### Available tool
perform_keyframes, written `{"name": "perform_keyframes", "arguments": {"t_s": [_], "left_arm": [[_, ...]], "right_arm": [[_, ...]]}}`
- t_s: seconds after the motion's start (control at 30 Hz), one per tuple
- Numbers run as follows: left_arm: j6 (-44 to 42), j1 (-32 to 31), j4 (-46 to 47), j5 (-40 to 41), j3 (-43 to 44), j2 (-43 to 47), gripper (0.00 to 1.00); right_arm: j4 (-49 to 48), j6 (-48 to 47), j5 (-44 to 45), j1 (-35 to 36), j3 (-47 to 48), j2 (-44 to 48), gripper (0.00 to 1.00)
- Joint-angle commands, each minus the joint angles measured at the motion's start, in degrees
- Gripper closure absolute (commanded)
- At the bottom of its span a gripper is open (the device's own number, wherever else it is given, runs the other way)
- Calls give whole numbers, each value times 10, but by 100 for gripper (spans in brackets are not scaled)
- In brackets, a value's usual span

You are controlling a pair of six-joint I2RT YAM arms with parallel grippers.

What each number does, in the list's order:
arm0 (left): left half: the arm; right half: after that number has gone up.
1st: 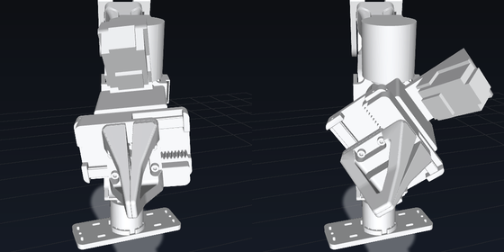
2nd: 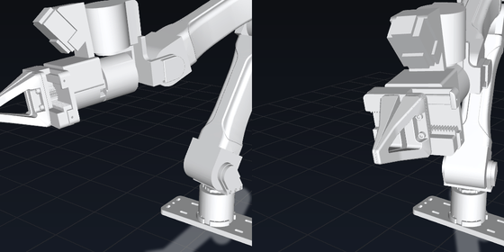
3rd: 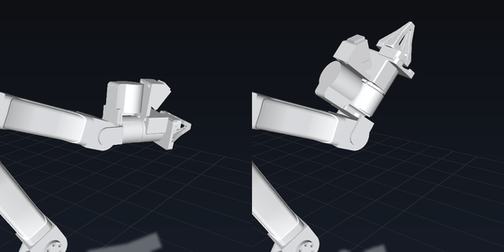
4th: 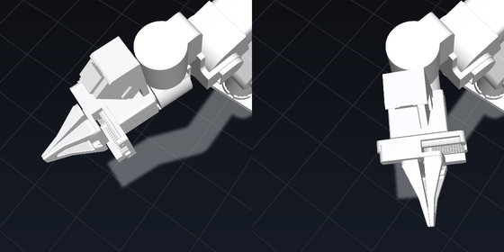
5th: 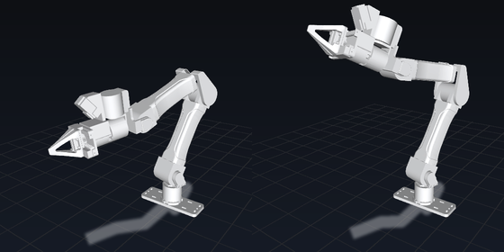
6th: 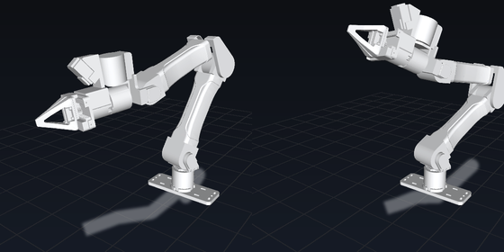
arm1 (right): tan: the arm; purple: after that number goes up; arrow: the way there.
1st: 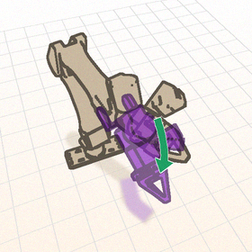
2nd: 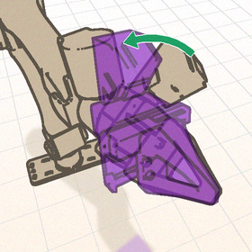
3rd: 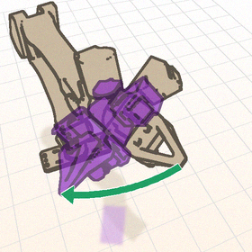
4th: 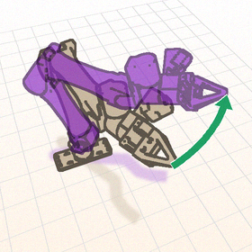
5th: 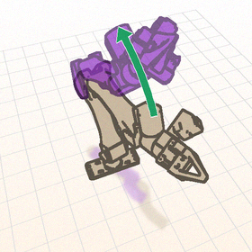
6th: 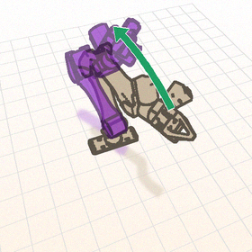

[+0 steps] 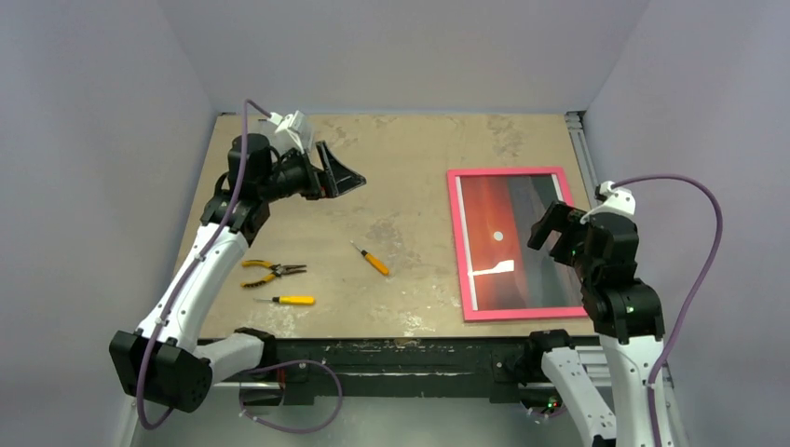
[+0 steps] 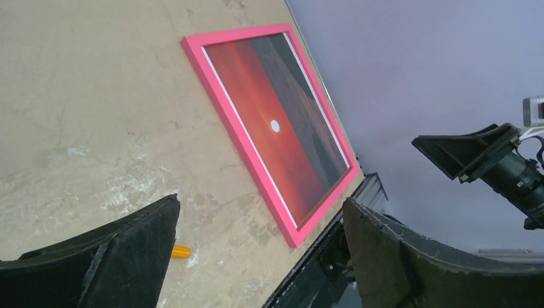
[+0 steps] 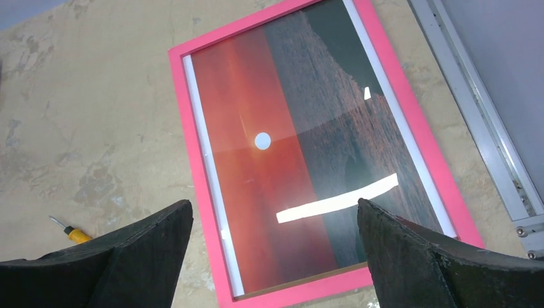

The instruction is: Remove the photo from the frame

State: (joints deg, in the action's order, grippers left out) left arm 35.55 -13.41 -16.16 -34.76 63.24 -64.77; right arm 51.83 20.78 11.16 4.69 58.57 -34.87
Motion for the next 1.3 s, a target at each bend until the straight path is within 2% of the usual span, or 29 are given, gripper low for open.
{"name": "perform_keyframes", "arguments": {"t_s": [0.0, 0.13, 0.23, 0.47, 0.6, 0.87, 1.27], "left_arm": [[18, -18, 1, -59, 31, -28, 5], [21, -36, -15, -103, 51, -69, 5], [18, -55, -23, -122, 60, -93, 5], [4, -97, -50, -143, 77, -133, 5], [-20, -116, -82, -128, 91, -147, 5], [-29, -136, -96, -123, 96, -161, 5], [-36, -141, -108, -123, 102, -174, 5]], "right_arm": [[-6, 13, -14, -3, -3, -33, 1], [1, 16, -68, -3, -2, -102, 1], [0, 24, -74, 7, 3, -157, 1], [-50, 84, 6, 161, -6, -251, 1], [-70, 103, 64, 221, -20, -305, 7], [-117, 122, 88, 299, -37, -404, 21], [-193, 127, 48, 318, -70, -480, 57]]}}
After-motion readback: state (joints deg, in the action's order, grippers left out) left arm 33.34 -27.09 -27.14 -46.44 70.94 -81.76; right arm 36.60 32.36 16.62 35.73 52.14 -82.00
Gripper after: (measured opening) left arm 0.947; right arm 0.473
